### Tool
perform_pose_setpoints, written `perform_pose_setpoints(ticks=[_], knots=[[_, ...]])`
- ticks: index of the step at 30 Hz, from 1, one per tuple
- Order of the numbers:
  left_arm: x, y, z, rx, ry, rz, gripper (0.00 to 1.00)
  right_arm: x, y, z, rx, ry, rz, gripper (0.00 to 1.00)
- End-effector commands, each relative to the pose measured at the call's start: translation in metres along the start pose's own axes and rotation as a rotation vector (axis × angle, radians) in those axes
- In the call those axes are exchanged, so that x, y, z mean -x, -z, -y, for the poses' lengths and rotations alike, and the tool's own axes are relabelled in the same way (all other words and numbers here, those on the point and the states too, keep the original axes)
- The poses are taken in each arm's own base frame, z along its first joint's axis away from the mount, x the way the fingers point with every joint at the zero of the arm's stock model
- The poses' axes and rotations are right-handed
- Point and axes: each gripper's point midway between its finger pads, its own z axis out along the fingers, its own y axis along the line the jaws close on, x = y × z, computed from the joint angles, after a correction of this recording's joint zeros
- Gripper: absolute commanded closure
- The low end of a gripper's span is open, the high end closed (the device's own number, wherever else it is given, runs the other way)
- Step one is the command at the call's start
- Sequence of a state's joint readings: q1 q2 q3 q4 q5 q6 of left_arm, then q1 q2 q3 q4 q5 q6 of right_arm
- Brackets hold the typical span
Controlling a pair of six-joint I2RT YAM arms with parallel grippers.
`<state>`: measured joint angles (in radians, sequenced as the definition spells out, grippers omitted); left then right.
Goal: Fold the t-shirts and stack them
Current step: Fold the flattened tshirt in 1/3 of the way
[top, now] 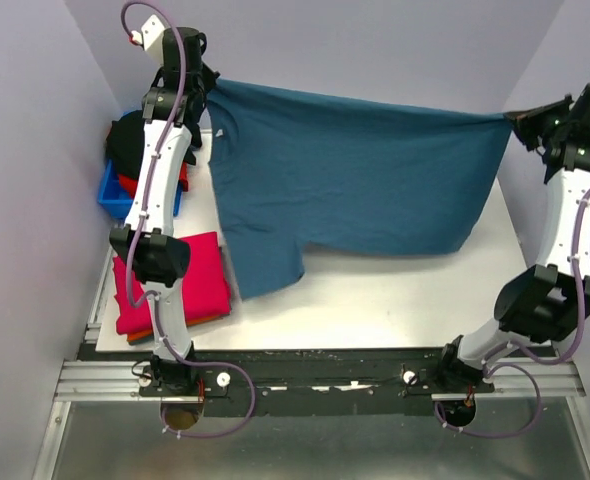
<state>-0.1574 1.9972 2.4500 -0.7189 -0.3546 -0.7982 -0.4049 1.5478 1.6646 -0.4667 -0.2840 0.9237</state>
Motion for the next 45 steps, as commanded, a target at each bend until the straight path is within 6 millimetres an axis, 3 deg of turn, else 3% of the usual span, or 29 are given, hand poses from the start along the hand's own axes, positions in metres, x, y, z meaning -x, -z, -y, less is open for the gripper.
perform_pose_setpoints(ticks=[1, 4, 8, 12, 15, 17, 21, 23, 27, 30, 34, 39, 45], knots=[[0.074, 0.03, 0.041, -0.182, 0.122, 0.15, 1.0, 0.042, 0.023, -0.077, 0.186, 0.071, 0.073, 0.99], [0.086, 0.037, 0.043, -0.205, 0.138, 0.187, 1.0, 0.049, 0.017, -0.09, 0.222, 0.068, 0.051, 0.99], [0.077, 0.03, 0.031, -0.194, 0.142, 0.159, 1.0, 0.046, 0.002, -0.079, 0.206, 0.05, 0.02, 0.99], [0.009, 0.002, 0.002, -0.178, 0.11, 0.018, 1.0, 0.025, -0.024, -0.035, 0.138, 0.013, -0.04, 0.99], [-0.051, -0.007, -0.039, -0.115, 0.096, -0.089, 1.0, -0.002, -0.043, 0.007, 0.086, -0.021, -0.11, 0.99], [-0.086, -0.004, -0.072, -0.063, 0.098, -0.134, 1.0, -0.022, -0.053, 0.039, 0.033, -0.03, -0.148, 0.99], [-0.131, 0.015, -0.132, 0.041, 0.068, -0.175, 1.0, -0.056, -0.059, 0.104, -0.098, -0.049, -0.199, 0.99], [-0.145, 0.025, -0.159, 0.098, 0.046, -0.185, 1.0, -0.074, -0.054, 0.133, -0.158, -0.08, -0.23, 0.99], [-0.185, 0.045, -0.195, 0.148, 0.03, -0.283, 1.0, -0.108, -0.035, 0.183, -0.278, -0.111, -0.244, 0.99], [-0.218, 0.058, -0.213, 0.142, 0.037, -0.358, 1.0, -0.127, -0.013, 0.224, -0.398, -0.135, -0.229, 0.99], [-0.246, 0.078, -0.227, 0.135, 0.016, -0.415, 1.0, -0.138, 0.015, 0.266, -0.515, -0.168, -0.203, 0.99], [-0.254, 0.104, -0.236, 0.137, -0.022, -0.423, 1.0, -0.136, 0.045, 0.29, -0.582, -0.148, -0.138, 0.99], [-0.259, 0.13, -0.235, 0.103, -0.031, -0.439, 1.0, -0.125, 0.059, 0.297, -0.614, -0.126, -0.086, 0.99]])
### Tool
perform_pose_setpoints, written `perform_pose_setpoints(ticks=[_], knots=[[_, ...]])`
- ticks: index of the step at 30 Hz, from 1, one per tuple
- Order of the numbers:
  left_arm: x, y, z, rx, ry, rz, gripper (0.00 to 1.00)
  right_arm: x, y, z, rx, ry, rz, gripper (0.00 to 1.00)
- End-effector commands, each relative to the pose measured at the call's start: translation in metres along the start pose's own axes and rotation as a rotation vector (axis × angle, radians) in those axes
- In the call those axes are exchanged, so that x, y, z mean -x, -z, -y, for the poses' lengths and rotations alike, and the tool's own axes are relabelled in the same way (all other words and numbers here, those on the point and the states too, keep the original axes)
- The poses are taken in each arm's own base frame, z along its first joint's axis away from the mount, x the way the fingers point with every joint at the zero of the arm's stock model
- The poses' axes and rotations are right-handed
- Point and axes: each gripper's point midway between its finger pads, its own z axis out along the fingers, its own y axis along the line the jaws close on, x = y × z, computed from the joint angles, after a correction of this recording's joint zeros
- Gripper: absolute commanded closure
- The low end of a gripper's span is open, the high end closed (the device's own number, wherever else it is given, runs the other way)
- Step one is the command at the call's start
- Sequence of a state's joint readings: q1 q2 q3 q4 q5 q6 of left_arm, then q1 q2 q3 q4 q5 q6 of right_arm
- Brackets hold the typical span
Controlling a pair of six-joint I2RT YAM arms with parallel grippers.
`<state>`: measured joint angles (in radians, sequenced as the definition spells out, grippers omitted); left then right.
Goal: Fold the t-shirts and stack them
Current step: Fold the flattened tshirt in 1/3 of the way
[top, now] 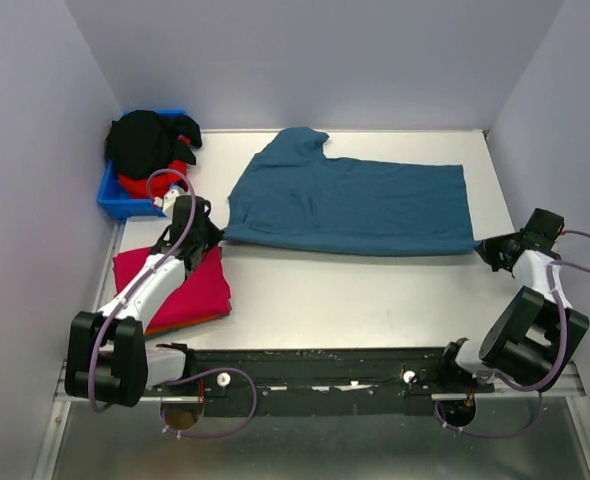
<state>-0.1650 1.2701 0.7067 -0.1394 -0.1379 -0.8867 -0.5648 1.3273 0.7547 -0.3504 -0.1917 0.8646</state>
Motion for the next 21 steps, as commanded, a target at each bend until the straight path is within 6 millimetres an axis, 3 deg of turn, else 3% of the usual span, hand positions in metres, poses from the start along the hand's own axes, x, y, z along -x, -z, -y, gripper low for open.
perform_pose_setpoints(ticks=[1, 4, 11, 12, 14, 15, 16, 18, 21], knots=[[-0.002, 0.018, 0.007, -0.045, -0.022, 0.01, 1.0, 0.023, 0.005, 0.012, -0.051, 0.026, 0.095, 0.99], [-0.01, 0.023, 0.004, -0.048, -0.037, -0.019, 1.0, 0.025, 0.005, 0.007, -0.057, 0.033, 0.077, 0.99], [-0.021, 0.035, -0.018, 0.013, -0.046, -0.035, 0.99, 0.022, 0.008, 0.026, -0.115, 0.027, 0.102, 0.96], [-0.022, 0.036, -0.019, 0.011, -0.043, -0.04, 0.95, 0.021, 0.009, 0.028, -0.122, 0.032, 0.106, 0.93], [-0.023, 0.039, -0.018, 0.009, -0.042, -0.048, 0.86, 0.021, 0.013, 0.028, -0.116, 0.051, 0.118, 0.68], [-0.02, 0.04, -0.019, 0.021, -0.047, -0.04, 0.74, 0.022, 0.016, 0.027, -0.1, 0.073, 0.125, 0.51], [-0.013, 0.042, -0.018, 0.039, -0.06, -0.024, 0.56, 0.022, 0.019, 0.024, -0.08, 0.095, 0.138, 0.44], [-0.006, 0.046, -0.02, 0.077, -0.08, -0.022, 0.36, 0.025, 0.027, 0.017, -0.032, 0.126, 0.173, 0.39], [0.004, 0.051, -0.003, 0.026, -0.092, -0.01, 0.28, 0.026, 0.04, -0.006, 0.096, 0.199, 0.198, 0.39]])
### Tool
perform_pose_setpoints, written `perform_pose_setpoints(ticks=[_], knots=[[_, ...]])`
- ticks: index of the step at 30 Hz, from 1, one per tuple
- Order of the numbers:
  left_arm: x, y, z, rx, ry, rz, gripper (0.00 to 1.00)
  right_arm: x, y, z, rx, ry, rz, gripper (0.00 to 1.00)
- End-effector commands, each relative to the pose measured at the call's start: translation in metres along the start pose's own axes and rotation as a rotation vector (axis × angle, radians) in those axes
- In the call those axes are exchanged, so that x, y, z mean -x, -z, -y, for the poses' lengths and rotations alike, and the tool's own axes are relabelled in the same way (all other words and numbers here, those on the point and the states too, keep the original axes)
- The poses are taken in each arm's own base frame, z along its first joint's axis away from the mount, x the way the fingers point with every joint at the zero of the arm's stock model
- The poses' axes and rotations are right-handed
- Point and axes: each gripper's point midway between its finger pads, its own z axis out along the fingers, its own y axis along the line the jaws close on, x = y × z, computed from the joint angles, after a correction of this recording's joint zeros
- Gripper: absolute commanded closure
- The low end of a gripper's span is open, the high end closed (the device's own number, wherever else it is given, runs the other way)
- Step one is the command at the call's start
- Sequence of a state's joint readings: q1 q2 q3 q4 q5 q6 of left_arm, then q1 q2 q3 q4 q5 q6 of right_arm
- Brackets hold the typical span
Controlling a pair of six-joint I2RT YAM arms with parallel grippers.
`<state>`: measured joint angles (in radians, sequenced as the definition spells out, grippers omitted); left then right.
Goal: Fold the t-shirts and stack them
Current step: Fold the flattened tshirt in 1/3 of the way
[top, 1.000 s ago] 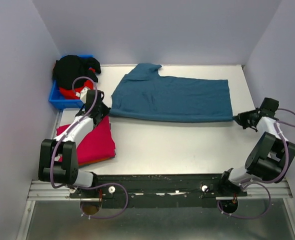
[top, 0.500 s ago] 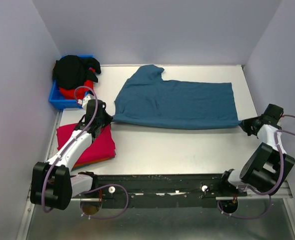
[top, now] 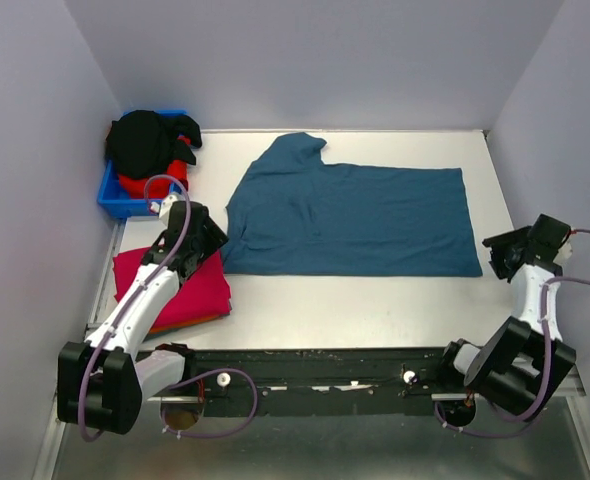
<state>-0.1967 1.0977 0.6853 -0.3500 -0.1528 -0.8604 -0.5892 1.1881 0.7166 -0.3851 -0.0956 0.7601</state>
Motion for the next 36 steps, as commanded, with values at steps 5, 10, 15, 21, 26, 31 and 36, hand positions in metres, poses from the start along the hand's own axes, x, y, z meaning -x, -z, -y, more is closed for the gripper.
perform_pose_setpoints(ticks=[5, 10, 15, 21, 26, 31, 36], knots=[[0.047, 0.02, 0.043, -0.113, -0.078, 0.11, 0.27, -0.005, 0.042, -0.083, 0.413, 0.268, 0.05, 0.41], [0.05, 0.011, 0.082, -0.258, -0.12, 0.085, 0.28, -0.051, 0.058, -0.14, 0.558, 0.444, -0.041, 0.43], [0.038, -0.014, 0.106, -0.309, -0.145, 0.019, 0.33, -0.116, 0.058, -0.184, 0.66, 0.581, -0.198, 0.58], [0.02, -0.042, 0.125, -0.295, -0.208, -0.038, 0.4, -0.201, 0.043, -0.223, 0.676, 0.717, -0.36, 0.7], [0.01, -0.066, 0.136, -0.271, -0.229, -0.074, 0.4, -0.266, 0.031, -0.249, 0.656, 0.805, -0.439, 0.71], [0.0, -0.098, 0.14, -0.24, -0.234, -0.123, 0.41, -0.312, 0.019, -0.267, 0.611, 0.872, -0.488, 0.74], [-0.008, -0.127, 0.147, -0.208, -0.24, -0.178, 0.43, -0.339, 0.003, -0.273, 0.573, 0.903, -0.524, 0.74]])
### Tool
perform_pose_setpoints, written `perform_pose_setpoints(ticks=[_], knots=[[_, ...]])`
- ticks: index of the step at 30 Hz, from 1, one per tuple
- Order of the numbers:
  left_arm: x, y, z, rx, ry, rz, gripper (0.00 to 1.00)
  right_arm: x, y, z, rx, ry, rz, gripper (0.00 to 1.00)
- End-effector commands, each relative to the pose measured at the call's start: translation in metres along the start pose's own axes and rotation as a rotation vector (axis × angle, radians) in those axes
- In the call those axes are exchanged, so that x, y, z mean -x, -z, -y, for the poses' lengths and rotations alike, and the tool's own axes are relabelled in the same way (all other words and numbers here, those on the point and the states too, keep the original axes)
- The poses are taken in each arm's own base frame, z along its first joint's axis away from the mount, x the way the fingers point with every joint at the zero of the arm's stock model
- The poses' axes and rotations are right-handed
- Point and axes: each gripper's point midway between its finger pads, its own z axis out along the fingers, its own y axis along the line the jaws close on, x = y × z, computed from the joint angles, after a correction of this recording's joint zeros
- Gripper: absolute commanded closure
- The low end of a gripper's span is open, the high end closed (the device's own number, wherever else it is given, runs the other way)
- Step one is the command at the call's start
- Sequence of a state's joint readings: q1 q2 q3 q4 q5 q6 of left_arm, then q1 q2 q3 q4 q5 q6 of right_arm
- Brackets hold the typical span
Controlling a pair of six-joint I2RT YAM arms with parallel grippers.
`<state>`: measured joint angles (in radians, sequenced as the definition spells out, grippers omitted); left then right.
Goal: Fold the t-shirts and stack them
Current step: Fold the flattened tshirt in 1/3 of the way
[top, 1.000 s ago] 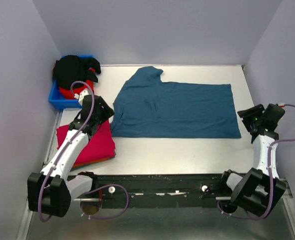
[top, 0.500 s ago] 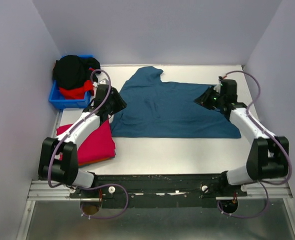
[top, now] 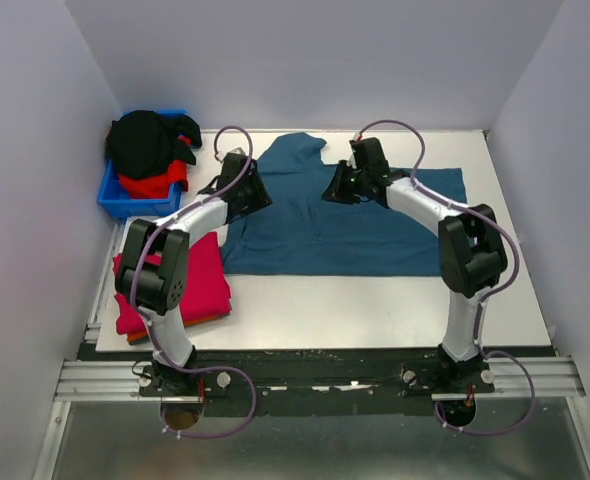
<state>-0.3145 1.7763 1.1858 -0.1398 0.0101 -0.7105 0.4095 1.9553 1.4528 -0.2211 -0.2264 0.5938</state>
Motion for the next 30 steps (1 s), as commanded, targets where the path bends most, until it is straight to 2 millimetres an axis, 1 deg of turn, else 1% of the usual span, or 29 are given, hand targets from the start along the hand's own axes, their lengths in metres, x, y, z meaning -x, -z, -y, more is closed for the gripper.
perform_pose_setpoints(ticks=[1, 4, 9, 15, 18, 21, 30], knots=[[-0.002, -0.022, 0.003, 0.013, -0.01, -0.053, 0.43, -0.008, -0.019, 0.01, -0.081, -0.008, -0.052, 0.74], [-0.002, -0.035, 0.004, 0.024, -0.009, -0.076, 0.43, -0.016, -0.032, 0.015, -0.107, -0.008, -0.08, 0.73], [-0.004, -0.047, 0.005, 0.026, -0.002, -0.098, 0.43, -0.024, -0.043, 0.011, -0.125, 0.007, -0.111, 0.73], [-0.009, -0.059, -0.006, 0.076, 0.009, -0.125, 0.44, -0.04, -0.06, 0.004, -0.125, 0.011, -0.171, 0.72], [-0.013, -0.065, -0.01, 0.095, 0.014, -0.143, 0.44, -0.047, -0.065, 0.003, -0.132, -0.003, -0.19, 0.72], [-0.016, -0.069, -0.011, 0.104, 0.012, -0.164, 0.44, -0.052, -0.068, 0.007, -0.155, -0.023, -0.204, 0.72], [-0.018, -0.072, -0.017, 0.134, 0.009, -0.177, 0.44, -0.05, -0.066, 0.018, -0.228, -0.032, -0.19, 0.71]])
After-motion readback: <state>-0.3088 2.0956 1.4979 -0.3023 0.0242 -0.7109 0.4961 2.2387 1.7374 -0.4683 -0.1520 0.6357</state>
